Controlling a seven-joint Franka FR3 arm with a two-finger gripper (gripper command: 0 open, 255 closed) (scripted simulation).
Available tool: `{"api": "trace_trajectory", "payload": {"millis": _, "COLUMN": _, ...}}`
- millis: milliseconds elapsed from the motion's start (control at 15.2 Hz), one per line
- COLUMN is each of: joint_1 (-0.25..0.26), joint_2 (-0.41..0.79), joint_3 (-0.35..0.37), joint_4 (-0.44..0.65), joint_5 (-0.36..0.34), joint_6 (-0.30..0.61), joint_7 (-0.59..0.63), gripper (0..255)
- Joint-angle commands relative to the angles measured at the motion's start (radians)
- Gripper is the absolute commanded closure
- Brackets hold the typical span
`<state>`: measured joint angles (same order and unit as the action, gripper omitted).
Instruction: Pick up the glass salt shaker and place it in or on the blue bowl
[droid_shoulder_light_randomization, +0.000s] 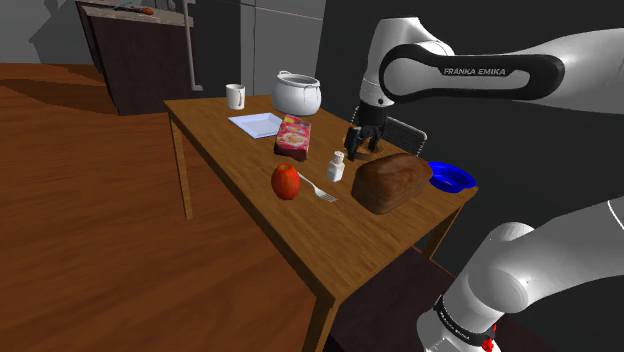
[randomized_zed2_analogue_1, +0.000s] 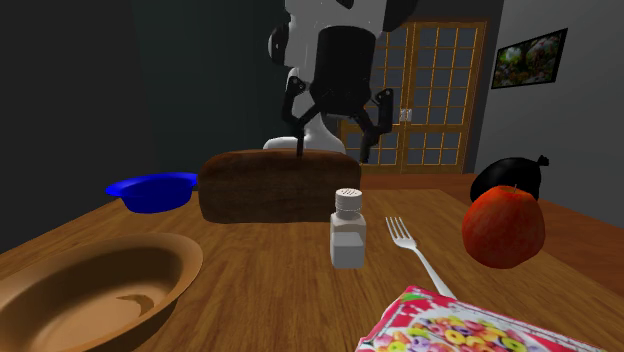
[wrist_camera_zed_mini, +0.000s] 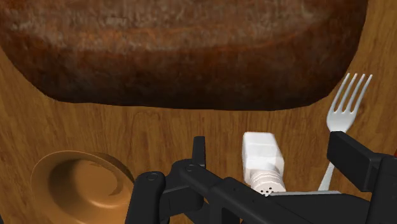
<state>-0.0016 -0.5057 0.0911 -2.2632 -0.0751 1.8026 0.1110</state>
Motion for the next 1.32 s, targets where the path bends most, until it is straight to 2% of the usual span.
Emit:
{"api": "trace_trajectory", "payload": {"millis": 0, "joint_1": -0.004, "joint_2": 0.065, "joint_3": 0.015, "joint_4": 0.020, "joint_5": -0.002, "joint_6": 0.058, "joint_7": 0.038, "gripper": 0}}
{"api": "trace_trajectory", "payload": {"millis": 198, "joint_1": -0.009, "joint_2": 0.145, "joint_3": 0.034, "joint_4": 0.055, "joint_5": -0.008, "joint_6": 0.115, "joint_7": 0.087, "gripper": 0}}
{"api": "trace_trajectory", "payload": {"millis": 660, "joint_1": -0.013, "joint_2": 0.168, "joint_3": 0.031, "joint_4": -0.025, "joint_5": -0.016, "joint_6": 0.219, "joint_7": 0.091, "gripper": 0}}
{"api": "trace_trajectory", "payload": {"millis": 1188, "joint_1": -0.013, "joint_2": 0.168, "joint_3": 0.031, "joint_4": -0.025, "joint_5": -0.016, "joint_6": 0.219, "joint_7": 0.091, "gripper": 0}}
{"api": "trace_trajectory", "payload": {"millis": 1254, "joint_1": -0.013, "joint_2": 0.168, "joint_3": 0.031, "joint_4": -0.025, "joint_5": -0.016, "joint_6": 0.219, "joint_7": 0.091, "gripper": 255}}
